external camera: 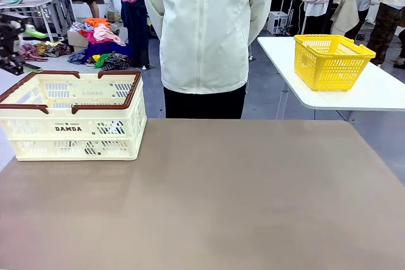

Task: Place the drinks into the Shopping basket.
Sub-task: Pick up one drink and place it into the Shopping basket.

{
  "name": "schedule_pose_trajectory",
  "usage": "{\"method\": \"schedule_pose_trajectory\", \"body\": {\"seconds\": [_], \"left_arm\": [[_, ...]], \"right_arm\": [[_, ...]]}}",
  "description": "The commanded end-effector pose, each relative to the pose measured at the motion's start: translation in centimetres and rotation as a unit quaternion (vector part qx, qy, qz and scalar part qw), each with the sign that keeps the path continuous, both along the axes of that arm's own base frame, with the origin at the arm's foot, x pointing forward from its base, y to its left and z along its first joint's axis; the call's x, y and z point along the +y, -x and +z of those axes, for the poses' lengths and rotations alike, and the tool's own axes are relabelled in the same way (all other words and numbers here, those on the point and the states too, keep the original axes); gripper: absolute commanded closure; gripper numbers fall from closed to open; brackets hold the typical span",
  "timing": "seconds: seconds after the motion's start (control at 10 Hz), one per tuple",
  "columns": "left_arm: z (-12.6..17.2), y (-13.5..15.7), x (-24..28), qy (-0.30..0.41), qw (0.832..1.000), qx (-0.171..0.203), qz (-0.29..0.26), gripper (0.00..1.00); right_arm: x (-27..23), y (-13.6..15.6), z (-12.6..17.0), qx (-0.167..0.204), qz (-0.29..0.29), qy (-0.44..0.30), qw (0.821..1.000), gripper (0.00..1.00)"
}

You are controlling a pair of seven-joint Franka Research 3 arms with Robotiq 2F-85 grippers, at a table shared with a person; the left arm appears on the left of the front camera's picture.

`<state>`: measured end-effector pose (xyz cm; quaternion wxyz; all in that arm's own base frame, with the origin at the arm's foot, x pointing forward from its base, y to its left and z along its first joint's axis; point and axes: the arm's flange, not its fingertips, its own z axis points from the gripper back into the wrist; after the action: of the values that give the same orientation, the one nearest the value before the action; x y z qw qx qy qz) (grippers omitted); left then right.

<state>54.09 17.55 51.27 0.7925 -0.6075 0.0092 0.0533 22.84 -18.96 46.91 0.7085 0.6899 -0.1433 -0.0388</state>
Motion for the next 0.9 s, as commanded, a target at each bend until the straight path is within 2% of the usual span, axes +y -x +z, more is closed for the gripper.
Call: {"method": "schedule_pose_trajectory", "body": {"seconds": [0.0,0.2,0.3,0.4,0.8], "left_arm": [[-1.3,2.7,1.2,0.075,0.987,-0.048,0.133,0.00],[0.8,1.4,6.0,0.000,0.997,-0.038,0.072,0.00],[2.1,-0.4,8.0,0.004,1.000,0.007,0.024,0.00],[-1.2,2.4,6.1,0.046,0.992,-0.025,0.111,0.00],[-1.2,2.4,6.1,0.046,0.992,-0.025,0.111,0.00]], "right_arm": [[0.0,0.1,0.6,0.003,-0.004,-0.009,1.000,0.00],[0.0,0.1,0.6,0.003,-0.004,-0.009,1.000,0.00],[0.0,0.1,0.6,0.003,-0.004,-0.009,1.000,0.00],[0.0,0.1,0.6,0.003,-0.004,-0.009,1.000,0.00],[0.0,0.1,0.6,0.003,-0.004,-0.009,1.000,0.00]]}}
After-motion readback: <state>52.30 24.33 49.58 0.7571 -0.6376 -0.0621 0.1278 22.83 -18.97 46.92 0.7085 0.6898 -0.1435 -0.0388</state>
